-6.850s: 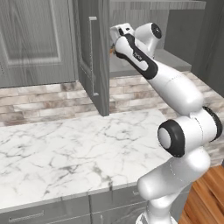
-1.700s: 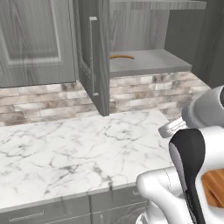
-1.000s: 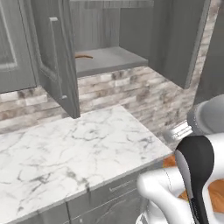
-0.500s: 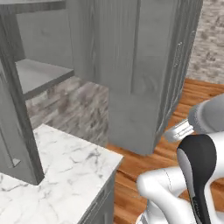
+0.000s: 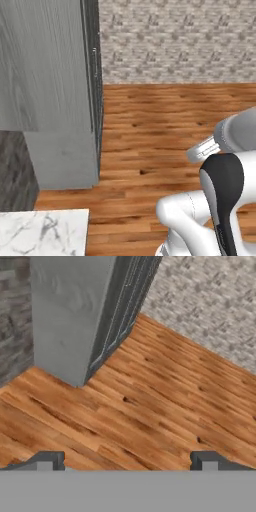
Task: Organize the utensils by type. Pick up the wooden spoons from the counter and place them in the open cabinet. Then pick up the metallic utensils from the counter and place them in the open drawer.
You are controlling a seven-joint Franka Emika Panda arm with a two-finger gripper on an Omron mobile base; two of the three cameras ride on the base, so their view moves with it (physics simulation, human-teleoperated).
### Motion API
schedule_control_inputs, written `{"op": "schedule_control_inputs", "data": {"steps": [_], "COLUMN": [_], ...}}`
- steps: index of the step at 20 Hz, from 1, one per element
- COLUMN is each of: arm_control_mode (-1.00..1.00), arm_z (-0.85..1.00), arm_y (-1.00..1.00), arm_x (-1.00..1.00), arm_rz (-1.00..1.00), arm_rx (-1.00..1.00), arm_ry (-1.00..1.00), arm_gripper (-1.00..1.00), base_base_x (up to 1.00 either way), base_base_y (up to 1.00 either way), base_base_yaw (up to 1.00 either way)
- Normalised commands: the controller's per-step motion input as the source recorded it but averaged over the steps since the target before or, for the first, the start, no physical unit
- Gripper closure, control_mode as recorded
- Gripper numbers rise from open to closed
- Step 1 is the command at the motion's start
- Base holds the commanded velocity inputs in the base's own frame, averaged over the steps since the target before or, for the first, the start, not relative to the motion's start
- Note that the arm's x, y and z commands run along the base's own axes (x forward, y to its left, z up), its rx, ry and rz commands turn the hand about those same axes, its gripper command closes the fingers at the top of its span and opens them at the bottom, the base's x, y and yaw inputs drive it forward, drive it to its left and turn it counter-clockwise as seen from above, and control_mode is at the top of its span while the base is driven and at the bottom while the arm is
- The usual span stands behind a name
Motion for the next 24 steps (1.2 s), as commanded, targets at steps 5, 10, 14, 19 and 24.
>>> {"op": "schedule_control_inputs", "data": {"steps": [5,10,14,19,24], "arm_control_mode": [1.00,1.00,1.00,1.00,1.00], "arm_z": [0.00,0.00,0.00,0.00,0.00], "arm_y": [0.00,0.00,0.00,0.00,0.00], "arm_x": [0.00,0.00,0.00,0.00,0.00], "arm_rz": [0.00,0.00,0.00,0.00,0.00], "arm_rx": [0.00,0.00,0.00,0.00,0.00], "arm_ry": [0.00,0.00,0.00,0.00,0.00], "arm_gripper": [-1.00,-1.00,-1.00,-1.00,-1.00], "base_base_x": [0.33,0.60,0.98,1.00,1.00], "base_base_y": [-0.36,-0.19,-0.04,0.02,0.01], "base_base_yaw": [-0.66,-0.52,-0.16,-0.01,0.00]}}
